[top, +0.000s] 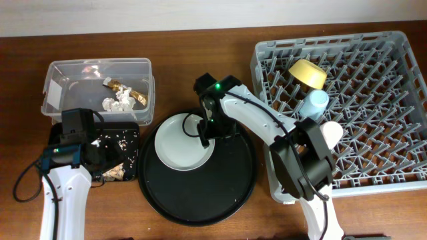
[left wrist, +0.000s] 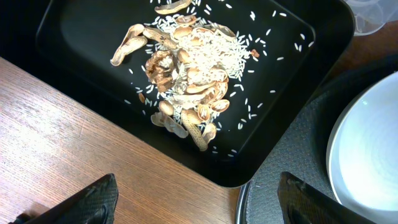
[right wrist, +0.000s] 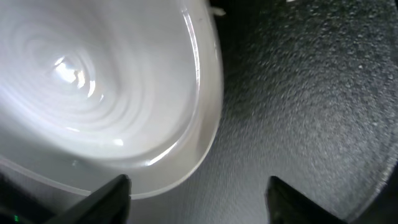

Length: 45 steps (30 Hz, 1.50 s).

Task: Sort waste into correct bins and load items into the dishwasher rack
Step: 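Grasp the white plate edge with the right gripper and stand it in the rack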

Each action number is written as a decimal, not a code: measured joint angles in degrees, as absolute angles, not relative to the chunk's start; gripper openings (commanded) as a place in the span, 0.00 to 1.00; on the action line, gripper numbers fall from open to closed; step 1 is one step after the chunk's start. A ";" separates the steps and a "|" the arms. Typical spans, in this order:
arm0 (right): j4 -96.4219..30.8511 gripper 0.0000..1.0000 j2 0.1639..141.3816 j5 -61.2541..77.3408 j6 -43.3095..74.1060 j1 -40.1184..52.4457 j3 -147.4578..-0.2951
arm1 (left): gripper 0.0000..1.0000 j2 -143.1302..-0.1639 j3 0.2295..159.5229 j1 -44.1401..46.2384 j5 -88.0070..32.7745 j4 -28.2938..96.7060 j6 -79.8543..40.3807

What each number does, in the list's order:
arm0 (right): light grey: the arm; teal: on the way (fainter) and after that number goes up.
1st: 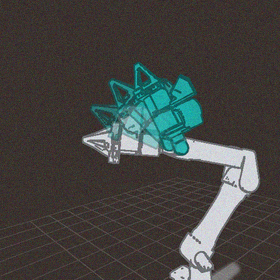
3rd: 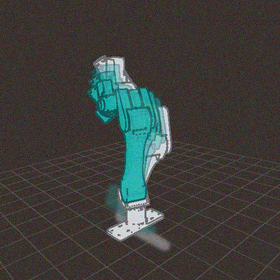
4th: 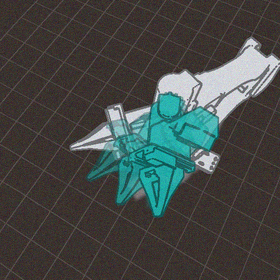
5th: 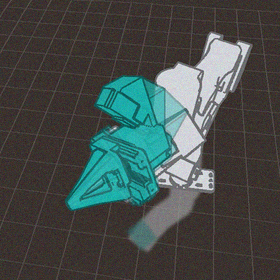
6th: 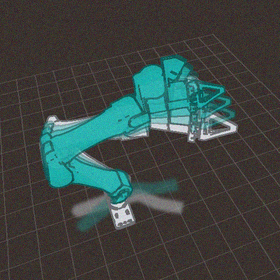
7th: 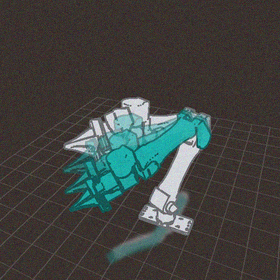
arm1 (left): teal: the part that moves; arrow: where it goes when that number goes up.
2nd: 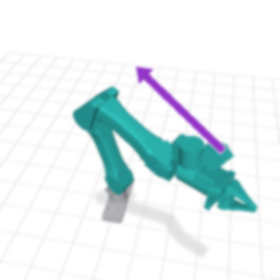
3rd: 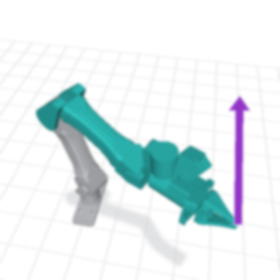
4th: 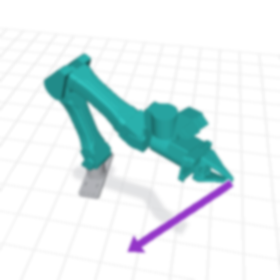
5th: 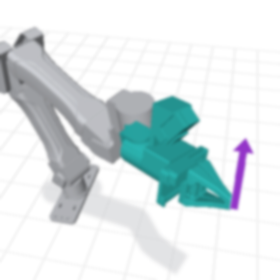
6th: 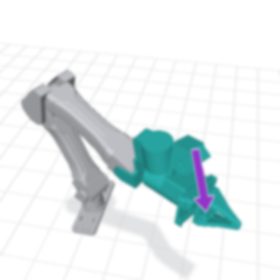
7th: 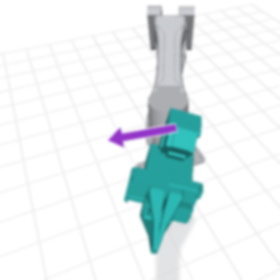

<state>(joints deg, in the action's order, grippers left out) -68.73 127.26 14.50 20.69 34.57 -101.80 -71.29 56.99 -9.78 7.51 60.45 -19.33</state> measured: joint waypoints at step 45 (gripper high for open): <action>-74.11 0.23 104.01 -29.65 27.55 19.75 -99.39 | 0.82 -71.29 56.99 -9.78 7.49 60.66 -19.33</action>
<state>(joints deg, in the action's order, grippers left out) -74.11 104.01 -29.65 27.55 19.75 -99.39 -71.29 56.99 -9.78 7.49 60.66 -19.33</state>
